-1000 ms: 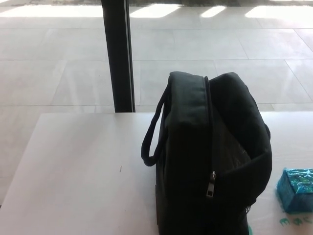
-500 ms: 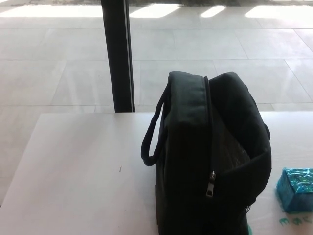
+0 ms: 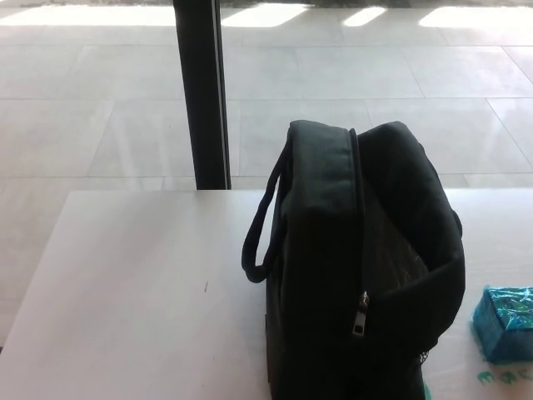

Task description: The robot uses its right hand to pick up the cube kept on the middle of the desk and put it inside the bag next to it

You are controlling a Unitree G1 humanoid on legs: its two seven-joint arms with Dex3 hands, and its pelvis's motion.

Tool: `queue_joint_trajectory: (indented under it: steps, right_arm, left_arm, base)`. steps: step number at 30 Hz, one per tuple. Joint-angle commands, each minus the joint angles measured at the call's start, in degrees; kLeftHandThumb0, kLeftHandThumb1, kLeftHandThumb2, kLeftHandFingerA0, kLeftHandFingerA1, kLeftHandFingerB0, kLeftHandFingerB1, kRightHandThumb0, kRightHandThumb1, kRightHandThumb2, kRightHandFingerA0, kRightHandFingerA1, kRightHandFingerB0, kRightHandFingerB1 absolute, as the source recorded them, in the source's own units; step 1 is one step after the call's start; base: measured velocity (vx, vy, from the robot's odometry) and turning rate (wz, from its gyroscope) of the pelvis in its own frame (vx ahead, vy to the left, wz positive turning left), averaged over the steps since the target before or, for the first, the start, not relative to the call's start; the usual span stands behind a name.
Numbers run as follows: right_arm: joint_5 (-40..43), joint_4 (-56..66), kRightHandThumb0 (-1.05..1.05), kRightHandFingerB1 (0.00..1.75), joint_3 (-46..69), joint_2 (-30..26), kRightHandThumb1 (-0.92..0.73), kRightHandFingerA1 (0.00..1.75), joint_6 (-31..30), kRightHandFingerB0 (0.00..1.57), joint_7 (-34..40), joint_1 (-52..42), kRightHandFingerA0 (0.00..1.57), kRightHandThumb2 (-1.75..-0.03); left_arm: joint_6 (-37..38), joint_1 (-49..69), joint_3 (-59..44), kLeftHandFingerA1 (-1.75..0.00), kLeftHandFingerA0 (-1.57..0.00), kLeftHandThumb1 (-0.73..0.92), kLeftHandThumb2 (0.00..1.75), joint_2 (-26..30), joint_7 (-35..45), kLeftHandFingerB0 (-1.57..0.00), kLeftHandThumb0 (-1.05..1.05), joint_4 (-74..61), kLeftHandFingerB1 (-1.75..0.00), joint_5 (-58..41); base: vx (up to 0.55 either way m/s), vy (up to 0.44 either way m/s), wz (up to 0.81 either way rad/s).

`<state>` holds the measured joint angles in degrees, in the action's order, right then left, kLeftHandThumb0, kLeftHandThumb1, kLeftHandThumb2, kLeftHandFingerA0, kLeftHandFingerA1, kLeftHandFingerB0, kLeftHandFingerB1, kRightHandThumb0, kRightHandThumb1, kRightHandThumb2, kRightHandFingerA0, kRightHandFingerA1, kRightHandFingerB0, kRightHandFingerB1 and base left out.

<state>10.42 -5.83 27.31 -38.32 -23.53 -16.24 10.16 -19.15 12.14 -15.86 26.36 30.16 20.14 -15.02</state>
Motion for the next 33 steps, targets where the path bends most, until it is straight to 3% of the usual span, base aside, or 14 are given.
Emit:
queue_joint_trajectory:
  steps: [1,5,6,7,8,9,11,17,19,20,23,24,32,33]
  right_arm:
    - [-1.6,6.6,-0.84,0.26,-7.5,-2.2,-0.77,0.33,-3.5,0.07,-4.2,-0.5,0.01,-0.63]
    - [-2.6,9.7,-0.85,0.25,-12.0,-1.9,-0.75,0.37,-5.8,0.1,-3.6,0.1,0.07,-0.63]
    - [-3.8,10.6,-0.85,0.26,-14.1,-2.2,-0.75,0.38,-5.8,0.08,-3.8,0.2,0.05,-0.64]
    - [-3.9,11.1,-0.84,0.25,-15.2,-2.4,-0.57,0.39,-5.9,0.08,-4.4,0.2,0.06,-0.99]
    - [-4.7,11.2,-0.87,0.26,-16.3,-2.7,-0.75,0.4,-5.5,0.08,-4.3,0.2,0.07,-0.63]
    - [-5.1,11.2,-0.87,0.26,-16.8,-2.8,-0.75,0.4,-5.3,0.08,-4.2,0.2,0.07,-0.63]
    - [-6.7,10.5,-0.87,0.25,-19.2,-3.5,-0.76,0.4,-3.9,0.08,-4.7,0.3,0.07,-0.63]
    - [-7.5,7.5,-0.86,0.21,-21.8,-2.4,-0.61,0.34,-2.2,0.04,-4.6,3.1,0.05,-1.0]
    - [-8.6,6.1,-0.81,0.22,-23.1,-2.2,-0.76,0.33,-2.2,0.08,-4.3,4.7,0.08,-0.64]
    - [-9.4,5.0,-0.8,0.22,-23.9,-2.3,-0.77,0.34,-1.5,0.08,-4.2,5.5,0.09,-0.64]
    - [-11.0,2.2,-0.79,0.22,-25.8,-2.4,-0.77,0.33,0.1,0.08,-4.0,7.2,0.09,-0.64]
    - [-14.0,-1.9,-0.87,0.2,-29.1,-3.0,-0.64,0.29,1.6,0.07,-4.2,10.1,0.03,-1.02]
    - [-18.2,-15.3,-1.05,0.02,-34.9,-1.2,-0.68,0.11,6.5,0.01,-2.6,18.1,0.0,-1.08]
    - [-18.5,-16.7,-1.05,0.02,-35.3,-0.6,-0.68,0.11,7.0,0.0,-2.1,18.7,0.0,-1.08]
  left_arm:
    - [-1.8,0.2,-0.2,-0.55,-0.16,0.53,0.88,0.4,1.9,-0.12,-0.74,-0.3,-0.46,-1.3]
    - [-1.8,0.2,-0.1,-0.55,-0.15,0.54,0.88,0.5,2.0,-0.12,-0.74,-0.3,-0.46,-1.3]
    - [-1.6,0.2,0.0,-0.51,-0.19,0.68,0.59,0.6,2.1,-0.17,-0.73,-0.1,-0.36,-1.2]
    - [-1.8,0.0,-0.1,-0.51,-0.19,0.67,0.59,0.5,2.1,-0.17,-0.73,0.2,-0.36,-1.3]
    - [-1.9,0.0,-0.1,-0.51,-0.18,0.67,0.59,0.6,2.1,-0.17,-0.73,0.2,-0.36,-1.5]
    - [-1.9,0.0,-0.1,-0.51,-0.18,0.67,0.59,0.6,2.2,-0.17,-0.73,0.2,-0.36,-1.5]
    - [-2.1,0.4,0.1,-0.54,-0.15,0.54,0.87,0.7,2.1,-0.12,-0.74,0.0,-0.46,-1.5]
    - [-2.1,0.4,0.3,-0.55,-0.16,0.52,0.88,0.8,1.6,-0.13,-0.75,-0.3,-0.46,-1.1]
    - [-2.4,0.2,0.2,-0.5,-0.21,0.66,0.59,0.7,1.3,-0.18,-0.72,0.0,-0.36,-1.2]
    - [-2.3,0.2,0.2,-0.55,-0.18,0.52,0.87,0.6,1.4,-0.14,-0.75,0.1,-0.47,-1.2]
    - [-2.0,0.4,0.4,-0.56,-0.18,0.52,0.88,0.7,1.6,-0.13,-0.75,0.0,-0.47,-1.0]
    - [-2.1,0.2,0.4,-0.55,-0.17,0.52,0.88,0.8,1.8,-0.12,-0.74,0.4,-0.46,-1.1]
    - [-2.2,0.3,0.9,-0.55,-0.16,0.53,0.88,1.3,1.9,-0.13,-0.74,0.2,-0.46,-0.8]
    - [-2.1,0.3,0.9,-0.52,-0.2,0.67,0.6,1.4,1.9,-0.17,-0.72,0.2,-0.37,-0.9]
  base:
    - [0.0,0.0,0.0]
    - [0.0,0.0,0.0]
    - [0.0,0.0,0.0]
    - [0.0,0.0,0.0]
    - [0.0,0.0,0.0]
    - [0.0,0.0,0.0]
    - [0.0,0.0,0.0]
    - [0.0,0.0,0.0]
    - [0.0,0.0,0.0]
    - [0.0,0.0,0.0]
    - [0.0,0.0,0.0]
    - [0.0,0.0,0.0]
    - [0.0,0.0,0.0]
    - [0.0,0.0,0.0]
